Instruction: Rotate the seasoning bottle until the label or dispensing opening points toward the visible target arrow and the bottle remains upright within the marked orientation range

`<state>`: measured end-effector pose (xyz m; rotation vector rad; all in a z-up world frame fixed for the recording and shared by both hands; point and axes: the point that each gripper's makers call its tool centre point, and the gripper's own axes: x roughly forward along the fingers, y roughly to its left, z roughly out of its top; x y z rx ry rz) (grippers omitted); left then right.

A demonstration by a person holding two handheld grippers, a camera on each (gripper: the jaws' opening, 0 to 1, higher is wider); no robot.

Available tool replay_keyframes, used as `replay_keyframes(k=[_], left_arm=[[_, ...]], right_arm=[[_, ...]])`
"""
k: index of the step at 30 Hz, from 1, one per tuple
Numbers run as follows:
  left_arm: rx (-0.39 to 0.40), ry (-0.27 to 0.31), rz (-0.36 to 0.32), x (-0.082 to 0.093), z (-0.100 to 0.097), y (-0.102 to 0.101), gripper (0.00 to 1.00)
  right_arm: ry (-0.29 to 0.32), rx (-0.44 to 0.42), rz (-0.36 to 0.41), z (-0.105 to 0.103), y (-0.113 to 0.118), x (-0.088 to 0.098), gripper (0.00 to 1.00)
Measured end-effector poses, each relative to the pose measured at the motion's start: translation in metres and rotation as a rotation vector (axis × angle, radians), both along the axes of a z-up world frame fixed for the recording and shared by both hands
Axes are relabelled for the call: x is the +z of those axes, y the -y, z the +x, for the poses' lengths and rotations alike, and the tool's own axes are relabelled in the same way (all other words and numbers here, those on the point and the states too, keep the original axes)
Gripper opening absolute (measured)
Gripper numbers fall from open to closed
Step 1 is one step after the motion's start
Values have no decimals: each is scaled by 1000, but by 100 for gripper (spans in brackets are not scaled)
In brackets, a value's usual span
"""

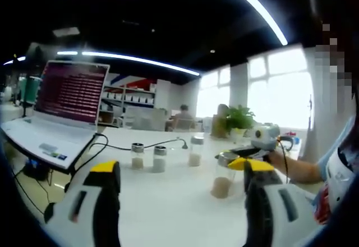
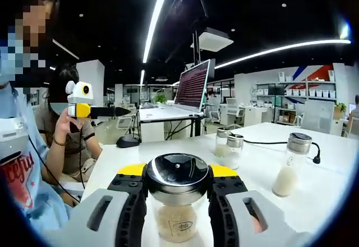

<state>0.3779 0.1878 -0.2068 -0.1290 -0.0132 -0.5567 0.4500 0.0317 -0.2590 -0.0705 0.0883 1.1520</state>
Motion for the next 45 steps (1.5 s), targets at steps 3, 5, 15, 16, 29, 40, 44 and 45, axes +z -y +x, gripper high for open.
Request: replay_keyframes(k=[3, 5, 15, 16, 29, 40, 44, 45], left_arm=[[22, 0, 25, -3, 2, -2, 100], [19, -5, 18, -3, 2, -2, 100], [27, 4, 7, -1, 1, -6, 100], [27, 8, 7, -1, 1, -6, 100], [23, 2, -7, 1, 3, -7, 100], [25, -2, -12, 2, 4, -7, 100], [27, 19, -9, 5, 5, -9, 100], [29, 18, -10, 5, 5, -9, 100]], right_arm=[[-2, -17, -5, 1, 0, 0, 41], [-3, -32, -6, 2, 1, 0, 41], [7, -120, 7, 3, 2, -1, 41], [6, -125, 6, 3, 2, -1, 41], [10, -183, 13, 8, 3, 1, 41], [22, -251, 23, 11, 2, 2, 41], [30, -270, 30, 11, 2, 2, 41], [31, -276, 30, 11, 2, 2, 41]])
